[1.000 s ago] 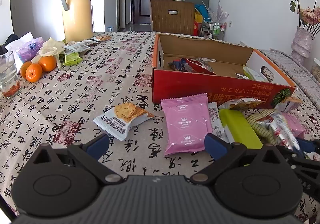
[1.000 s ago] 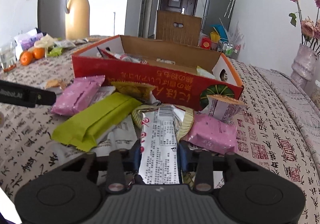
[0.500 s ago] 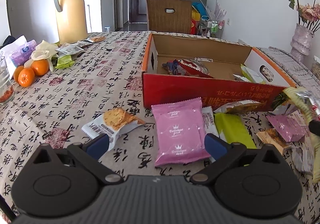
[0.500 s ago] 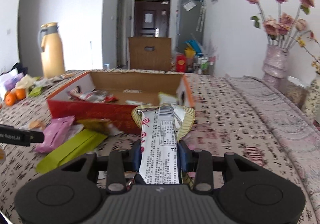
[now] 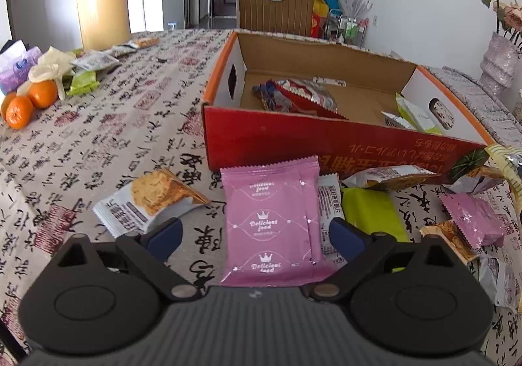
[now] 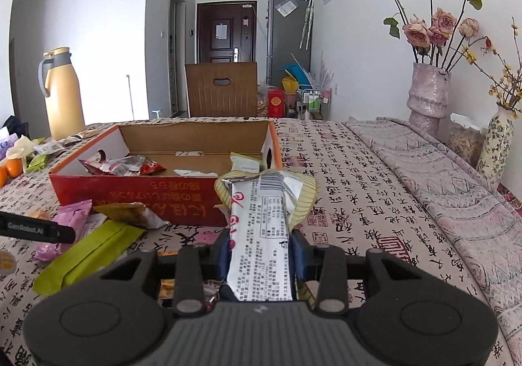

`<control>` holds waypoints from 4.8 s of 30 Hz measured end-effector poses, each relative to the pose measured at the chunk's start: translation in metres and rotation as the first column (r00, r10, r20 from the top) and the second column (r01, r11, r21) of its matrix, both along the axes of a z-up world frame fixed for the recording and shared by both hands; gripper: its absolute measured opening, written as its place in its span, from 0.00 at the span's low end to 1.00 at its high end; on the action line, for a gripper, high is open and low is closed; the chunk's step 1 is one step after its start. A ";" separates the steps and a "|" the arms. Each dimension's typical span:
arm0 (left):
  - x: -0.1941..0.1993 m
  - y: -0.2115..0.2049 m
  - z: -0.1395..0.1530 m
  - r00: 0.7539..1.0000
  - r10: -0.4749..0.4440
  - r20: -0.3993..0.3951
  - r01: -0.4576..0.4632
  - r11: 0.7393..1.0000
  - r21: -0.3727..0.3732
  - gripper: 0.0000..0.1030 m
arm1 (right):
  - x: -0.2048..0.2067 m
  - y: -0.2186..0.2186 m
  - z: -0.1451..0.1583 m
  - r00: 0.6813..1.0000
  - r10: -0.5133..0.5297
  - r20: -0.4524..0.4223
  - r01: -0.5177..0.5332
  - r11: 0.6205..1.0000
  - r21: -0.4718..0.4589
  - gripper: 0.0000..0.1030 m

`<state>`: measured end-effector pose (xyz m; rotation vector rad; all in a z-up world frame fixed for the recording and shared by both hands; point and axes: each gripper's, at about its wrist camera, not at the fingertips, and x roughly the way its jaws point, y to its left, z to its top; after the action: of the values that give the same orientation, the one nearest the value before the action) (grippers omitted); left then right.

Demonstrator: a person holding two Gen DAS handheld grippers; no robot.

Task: Organize snacks
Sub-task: 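Carry the bar toward the box while the left tool grasps the pink packet and lifts it, then lower the white-and-yellow bar and pink packet into the box, opening both tools, then move both open tools back from the box to the snack pile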

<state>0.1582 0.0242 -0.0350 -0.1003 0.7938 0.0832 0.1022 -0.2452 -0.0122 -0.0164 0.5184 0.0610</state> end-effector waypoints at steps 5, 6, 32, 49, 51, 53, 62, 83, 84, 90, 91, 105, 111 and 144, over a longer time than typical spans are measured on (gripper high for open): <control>0.004 -0.001 -0.005 1.000 -0.019 -0.024 0.018 1.000 -0.019 0.75 | 0.002 0.002 -0.002 1.000 0.007 -0.003 -0.007 1.000 0.002 0.36; 0.003 -0.002 -0.004 0.999 -0.024 -0.021 0.024 1.000 -0.020 0.71 | 0.002 0.002 -0.002 1.000 0.008 -0.003 -0.008 1.000 0.003 0.36; -0.015 -0.004 0.033 0.993 -0.056 0.107 0.052 0.998 0.046 0.60 | 0.003 0.008 0.018 0.997 0.041 0.067 -0.044 0.998 0.038 0.36; 0.023 -0.020 0.080 0.967 -0.093 0.238 0.068 0.991 0.112 0.60 | 0.058 0.035 0.055 0.979 0.098 0.176 -0.108 0.993 0.046 0.36; 0.029 -0.024 0.082 0.964 -0.100 0.247 0.072 0.990 0.120 0.60 | 0.068 0.039 0.058 0.978 0.105 0.182 -0.115 0.993 0.041 0.36; 0.036 -0.028 0.085 0.961 -0.107 0.255 0.076 0.989 0.126 0.60 | 0.078 0.042 0.061 0.976 0.111 0.188 -0.121 0.992 0.042 0.36; 0.068 -0.037 0.088 0.956 -0.110 0.273 0.076 0.988 0.134 0.60 | 0.132 0.057 0.060 0.982 0.115 0.152 -0.124 0.991 0.051 0.36; 0.120 -0.026 0.037 0.983 -0.089 0.162 0.076 0.993 0.088 0.60 | 0.194 0.057 0.005 0.995 0.094 -0.033 -0.091 0.992 0.083 0.36; 0.120 -0.025 0.036 0.983 -0.087 0.160 0.074 0.994 0.082 0.61 | 0.195 0.057 0.004 0.995 0.092 -0.039 -0.089 0.993 0.082 0.37; 0.116 -0.021 0.040 0.981 -0.070 0.182 0.058 0.996 0.069 0.78 | 0.197 0.054 0.001 0.996 0.078 -0.052 -0.073 0.994 0.087 0.56; 0.115 -0.021 0.041 0.980 -0.066 0.189 0.053 0.996 0.072 0.80 | 0.196 0.053 0.001 0.996 0.071 -0.048 -0.066 0.994 0.090 0.59; 0.112 -0.017 0.046 0.978 -0.020 0.207 0.007 0.998 0.064 1.00 | 0.189 0.044 0.007 0.999 0.032 -0.008 -0.031 0.989 0.148 1.00; 0.109 -0.020 0.051 0.977 -0.017 0.214 0.000 0.997 0.077 1.00 | 0.183 0.044 0.016 0.999 0.032 0.020 -0.034 0.990 0.137 1.00; -0.003 -0.019 0.081 0.964 -0.033 0.263 0.006 0.995 0.100 1.00 | 0.062 0.025 0.044 0.996 0.046 0.072 -0.053 0.994 0.093 1.00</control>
<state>0.1551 0.0056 0.0458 -0.0090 0.5218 0.0880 0.1645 -0.2204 0.0315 0.0608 0.4444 0.1329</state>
